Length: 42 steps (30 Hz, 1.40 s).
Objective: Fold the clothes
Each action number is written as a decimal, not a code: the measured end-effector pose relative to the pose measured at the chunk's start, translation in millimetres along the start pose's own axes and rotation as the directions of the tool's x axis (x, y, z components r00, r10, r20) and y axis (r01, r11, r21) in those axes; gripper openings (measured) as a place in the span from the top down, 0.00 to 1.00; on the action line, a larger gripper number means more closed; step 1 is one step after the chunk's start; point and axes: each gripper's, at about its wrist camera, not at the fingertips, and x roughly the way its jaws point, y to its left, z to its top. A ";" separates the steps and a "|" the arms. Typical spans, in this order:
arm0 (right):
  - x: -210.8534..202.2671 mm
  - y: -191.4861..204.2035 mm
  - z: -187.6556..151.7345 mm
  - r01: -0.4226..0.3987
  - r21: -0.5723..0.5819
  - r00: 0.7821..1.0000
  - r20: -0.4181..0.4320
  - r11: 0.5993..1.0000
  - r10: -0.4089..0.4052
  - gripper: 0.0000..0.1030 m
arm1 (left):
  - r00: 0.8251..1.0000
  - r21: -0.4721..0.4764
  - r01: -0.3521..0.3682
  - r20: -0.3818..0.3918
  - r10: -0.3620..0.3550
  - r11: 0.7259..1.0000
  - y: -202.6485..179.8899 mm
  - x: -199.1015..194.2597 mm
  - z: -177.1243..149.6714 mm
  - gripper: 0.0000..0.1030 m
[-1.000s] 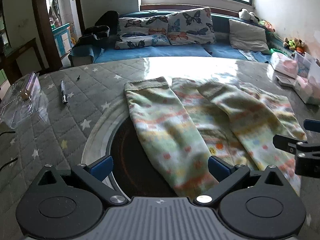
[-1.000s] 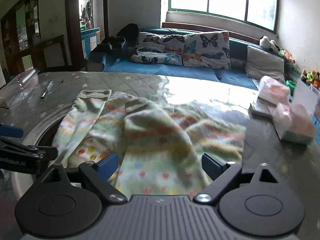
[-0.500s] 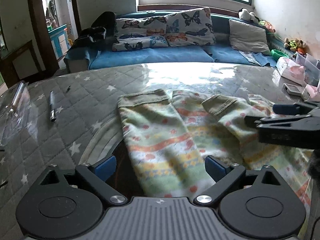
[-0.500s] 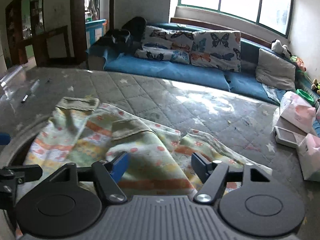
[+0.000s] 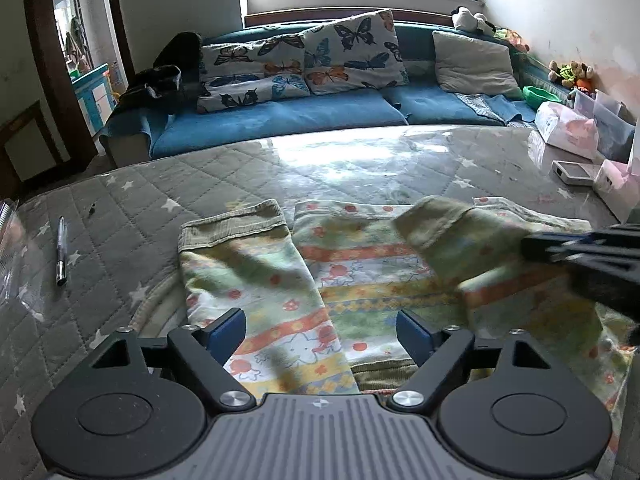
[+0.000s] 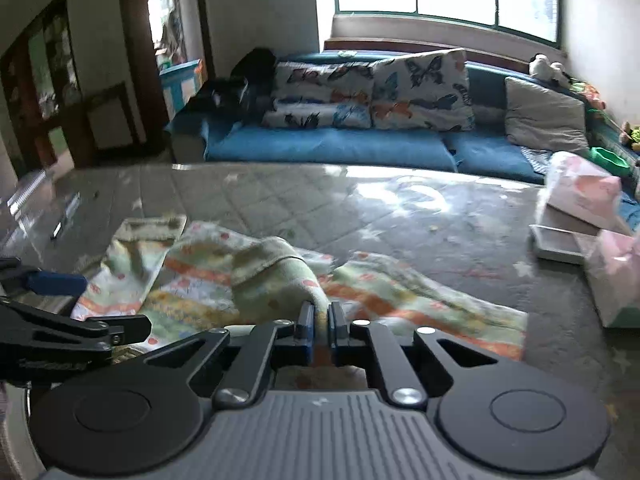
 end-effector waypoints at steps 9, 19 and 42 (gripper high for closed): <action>-43.9 -35.5 -11.5 0.024 0.080 0.997 0.072 0.997 -0.029 0.94 | 1.000 0.010 -0.009 -0.028 0.009 1.000 -2.3 11.8 -4.4 0.21; -59.3 -54.7 -22.7 0.049 0.138 0.995 0.075 0.989 -0.060 0.96 | 0.998 0.004 -0.015 -0.056 0.015 1.000 -0.4 22.6 -5.5 0.34; -9.1 -58.0 -26.0 0.044 0.131 0.999 -0.037 0.990 -0.039 0.92 | 0.998 -0.036 -0.024 -0.055 0.022 0.999 18.0 21.1 -4.3 0.54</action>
